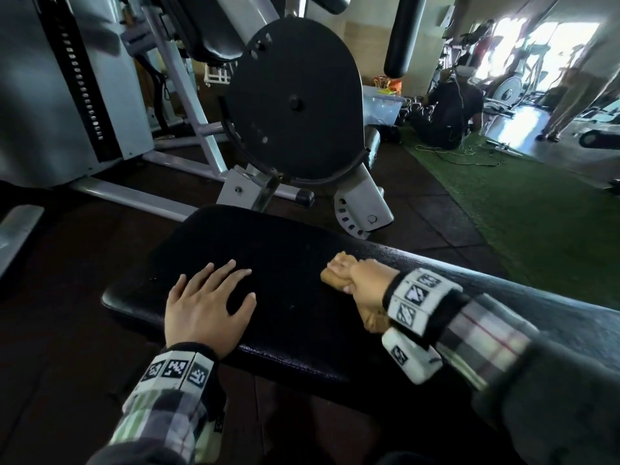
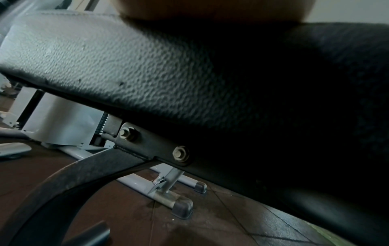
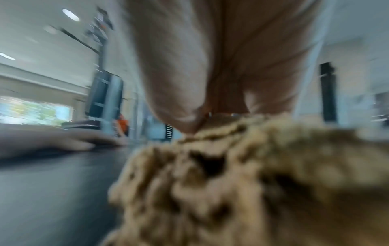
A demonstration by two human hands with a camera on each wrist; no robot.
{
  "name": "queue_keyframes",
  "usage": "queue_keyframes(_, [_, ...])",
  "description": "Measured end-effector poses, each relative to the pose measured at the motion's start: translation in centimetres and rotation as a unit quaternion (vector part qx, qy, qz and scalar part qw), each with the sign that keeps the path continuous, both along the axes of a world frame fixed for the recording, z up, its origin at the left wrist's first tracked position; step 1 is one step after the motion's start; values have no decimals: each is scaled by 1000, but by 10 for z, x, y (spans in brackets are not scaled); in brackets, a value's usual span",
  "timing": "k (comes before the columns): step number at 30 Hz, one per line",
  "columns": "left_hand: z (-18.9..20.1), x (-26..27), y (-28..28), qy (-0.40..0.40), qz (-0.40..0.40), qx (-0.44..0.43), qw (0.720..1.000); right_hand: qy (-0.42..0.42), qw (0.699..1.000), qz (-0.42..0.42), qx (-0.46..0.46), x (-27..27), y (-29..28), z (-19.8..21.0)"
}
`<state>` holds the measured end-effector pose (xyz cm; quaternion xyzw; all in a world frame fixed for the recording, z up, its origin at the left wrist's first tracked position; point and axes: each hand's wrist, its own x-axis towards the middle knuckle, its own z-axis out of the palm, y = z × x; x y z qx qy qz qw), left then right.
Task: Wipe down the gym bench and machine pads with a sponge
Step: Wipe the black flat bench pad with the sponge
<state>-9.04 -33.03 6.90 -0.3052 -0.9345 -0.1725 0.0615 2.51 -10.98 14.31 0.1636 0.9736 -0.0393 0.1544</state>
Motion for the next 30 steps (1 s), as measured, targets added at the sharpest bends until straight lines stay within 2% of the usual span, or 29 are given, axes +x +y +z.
queue_keyframes(4, [0, 0, -1, -4, 3, 3, 1000, -12, 1000, -25, -1, -20, 41, 18])
queue_keyframes(9, [0, 0, -1, -8, 1, 7, 1000, -46, 993, -101, 28, 7, 80, 16])
queue_keyframes(13, [-2, 0, -2, 3, 0, 9, 1000, -57, 996, -53, 43, 40, 61, 6])
queue_keyframes(15, [-2, 0, -1, 6, 5, 16, 1000, -65, 998, -18, 20, 44, 43, 1])
queue_keyframes(19, [1, 1, -1, 6, 7, 14, 1000, -65, 998, 21, 7, 12, 30, 1])
queue_keyframes(22, [1, 2, 0, 3, 12, 13, 1000, -65, 998, 14, 9, -18, 45, 5])
queue_keyframes(24, [2, 3, 1, 4, 19, 18, 1000, -36, 999, 3, 4, -23, 63, 9])
queue_keyframes(26, [4, 4, 2, 6, 22, 20, 1000, -12, 1000, -16, 3, -12, 79, 11])
queue_keyframes(30, [4, 4, 2, 3, 20, 18, 1000, -20, 997, -70, 0, 23, 89, 14])
